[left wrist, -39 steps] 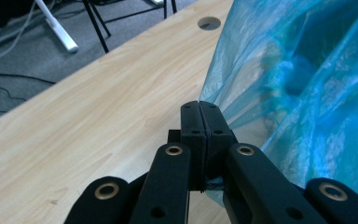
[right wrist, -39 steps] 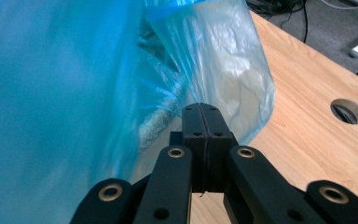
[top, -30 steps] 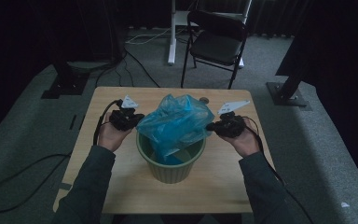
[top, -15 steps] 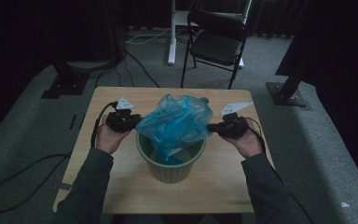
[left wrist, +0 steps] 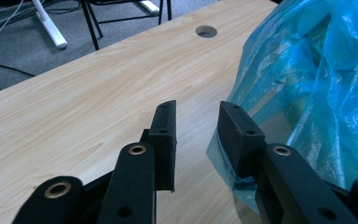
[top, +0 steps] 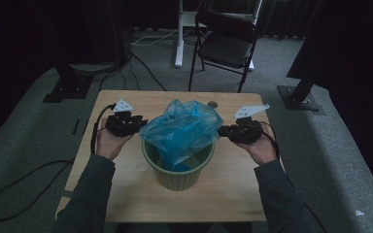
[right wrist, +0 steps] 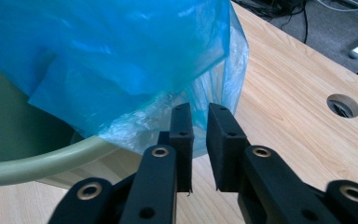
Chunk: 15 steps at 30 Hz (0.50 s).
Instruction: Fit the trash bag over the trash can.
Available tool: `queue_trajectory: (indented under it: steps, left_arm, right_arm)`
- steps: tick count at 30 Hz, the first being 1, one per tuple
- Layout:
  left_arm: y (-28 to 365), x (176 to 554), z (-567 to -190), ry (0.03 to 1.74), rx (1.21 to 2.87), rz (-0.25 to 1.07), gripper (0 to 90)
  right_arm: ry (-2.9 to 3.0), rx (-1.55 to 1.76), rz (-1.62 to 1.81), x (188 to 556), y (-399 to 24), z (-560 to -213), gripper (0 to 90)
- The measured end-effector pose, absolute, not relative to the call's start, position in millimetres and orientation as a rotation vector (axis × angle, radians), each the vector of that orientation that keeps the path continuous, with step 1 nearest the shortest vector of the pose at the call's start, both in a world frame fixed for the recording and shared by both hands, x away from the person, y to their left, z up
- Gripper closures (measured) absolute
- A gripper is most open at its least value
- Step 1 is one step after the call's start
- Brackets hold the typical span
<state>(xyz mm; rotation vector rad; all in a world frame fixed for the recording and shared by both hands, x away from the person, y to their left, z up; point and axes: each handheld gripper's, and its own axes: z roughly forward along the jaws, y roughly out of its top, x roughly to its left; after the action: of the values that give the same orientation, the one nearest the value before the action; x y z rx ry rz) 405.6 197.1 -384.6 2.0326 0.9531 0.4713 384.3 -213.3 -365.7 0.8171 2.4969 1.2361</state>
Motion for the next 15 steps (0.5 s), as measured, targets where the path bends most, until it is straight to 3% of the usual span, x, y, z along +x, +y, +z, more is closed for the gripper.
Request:
queue_trajectory:
  steps: [15]
  left_arm:
    - [204, 399, -369, 0.943, 1.962, 0.492, 60.3]
  right_arm:
    - [2.517, 0.742, 1.297, 373, -218, -358, 63.6]
